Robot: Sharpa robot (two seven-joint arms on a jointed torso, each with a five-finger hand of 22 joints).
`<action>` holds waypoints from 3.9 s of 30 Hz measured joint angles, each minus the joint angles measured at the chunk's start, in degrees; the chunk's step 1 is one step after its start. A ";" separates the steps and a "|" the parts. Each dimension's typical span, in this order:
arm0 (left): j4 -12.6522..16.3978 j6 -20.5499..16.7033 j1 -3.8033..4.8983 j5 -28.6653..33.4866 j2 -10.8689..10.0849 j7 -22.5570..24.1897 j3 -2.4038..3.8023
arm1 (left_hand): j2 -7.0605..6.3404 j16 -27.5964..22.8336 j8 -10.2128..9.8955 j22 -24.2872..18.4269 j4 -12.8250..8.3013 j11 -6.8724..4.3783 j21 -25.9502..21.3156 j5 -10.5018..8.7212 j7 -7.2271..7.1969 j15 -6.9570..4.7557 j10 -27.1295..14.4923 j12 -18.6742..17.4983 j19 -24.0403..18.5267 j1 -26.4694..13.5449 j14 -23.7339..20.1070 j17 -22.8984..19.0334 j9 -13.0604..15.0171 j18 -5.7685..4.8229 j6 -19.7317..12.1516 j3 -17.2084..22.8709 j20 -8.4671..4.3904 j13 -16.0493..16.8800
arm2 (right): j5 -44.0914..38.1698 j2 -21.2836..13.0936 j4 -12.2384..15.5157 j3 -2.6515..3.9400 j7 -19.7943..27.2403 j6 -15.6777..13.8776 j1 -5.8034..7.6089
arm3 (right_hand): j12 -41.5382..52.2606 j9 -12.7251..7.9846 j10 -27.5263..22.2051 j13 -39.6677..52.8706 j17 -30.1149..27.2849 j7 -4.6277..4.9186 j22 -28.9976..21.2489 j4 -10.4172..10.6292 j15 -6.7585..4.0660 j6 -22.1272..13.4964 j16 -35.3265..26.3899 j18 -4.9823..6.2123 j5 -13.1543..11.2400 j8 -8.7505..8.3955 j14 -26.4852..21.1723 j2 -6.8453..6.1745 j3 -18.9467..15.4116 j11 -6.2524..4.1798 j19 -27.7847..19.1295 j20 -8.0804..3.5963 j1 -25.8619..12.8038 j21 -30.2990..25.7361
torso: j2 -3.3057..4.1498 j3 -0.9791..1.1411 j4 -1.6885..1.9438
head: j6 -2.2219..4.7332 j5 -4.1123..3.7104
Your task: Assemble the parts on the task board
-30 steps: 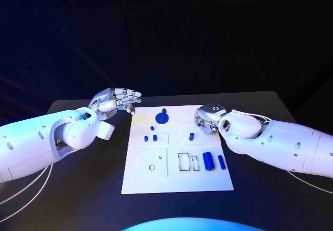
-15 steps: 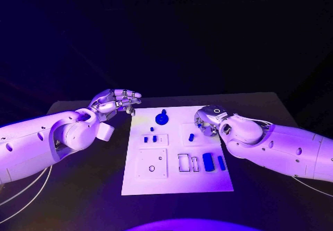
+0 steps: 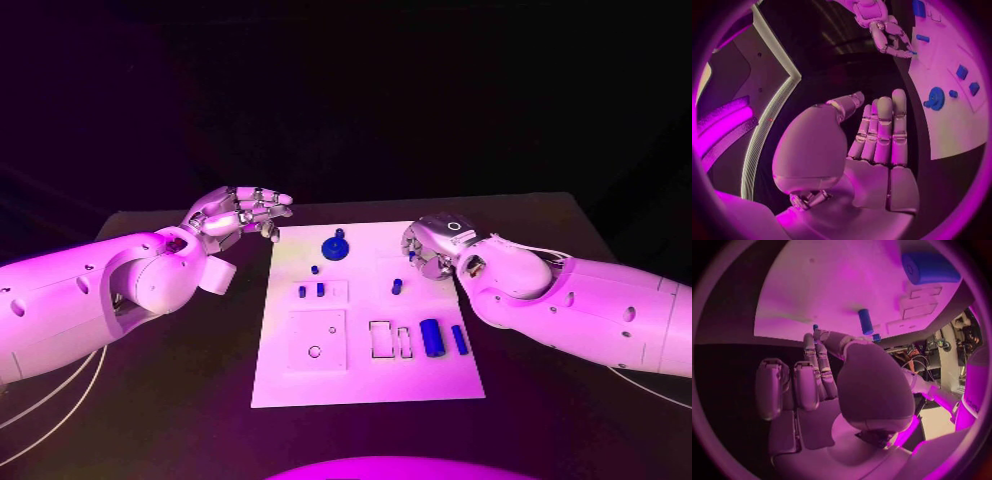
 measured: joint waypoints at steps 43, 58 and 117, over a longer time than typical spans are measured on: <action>-1.40 -0.16 0.02 -0.04 1.95 -0.10 -0.01 | 0.00 -0.22 -0.22 -0.23 -0.04 -0.02 -0.19 0.21 -0.09 0.00 -0.81 0.02 0.22 0.00 0.00 -0.04 -0.13 -0.01 -0.91 -0.51 0.21 -0.04 | 2.81 5.20 13.56 0.46 2.50 -3.82 -4.92 | -0.32 -0.06 0.20 0.00 -0.13 0.09 -0.02 -0.33 0.01 0.09 0.00 0.00 -0.36 -0.20 0.00 -0.04 0.31 0.01 -0.01 0.00 0.01 0.21 | 0.02 -0.16 0.09 | -1.84 7.12; -1.36 -0.17 0.04 -0.29 2.26 -0.17 -0.01 | 0.00 -0.21 -0.22 -0.23 -0.09 -0.02 -0.19 0.21 -0.09 0.00 -0.81 0.02 0.21 0.00 0.00 -0.04 -0.13 -0.01 -0.91 -0.55 0.21 -0.05 | 1.99 6.70 11.06 0.19 2.86 -3.80 -8.30 | -0.45 0.01 0.25 -0.01 -0.18 0.08 0.02 -0.39 0.01 0.08 0.00 0.00 -0.10 -0.01 0.00 -0.05 0.25 0.05 -0.01 0.00 0.01 0.21 | 0.06 -0.08 0.03 | -3.03 8.53; -1.60 0.03 0.05 -0.76 2.23 -0.64 -0.01 | 0.00 -0.21 -0.22 -0.32 -0.09 0.19 -0.44 0.20 0.10 0.00 -1.01 0.02 0.21 0.00 0.00 -0.03 -0.17 -0.01 -1.11 -0.55 0.21 -0.07 | 0.73 8.19 9.17 -0.02 2.72 -1.29 -9.03 | -0.46 -0.01 1.14 0.03 -0.18 0.08 -0.02 -0.56 0.02 0.08 0.00 0.00 0.02 -0.19 0.01 -0.19 0.39 -0.52 -0.01 0.00 -0.77 0.21 | 0.02 -0.07 0.03 | -3.64 8.67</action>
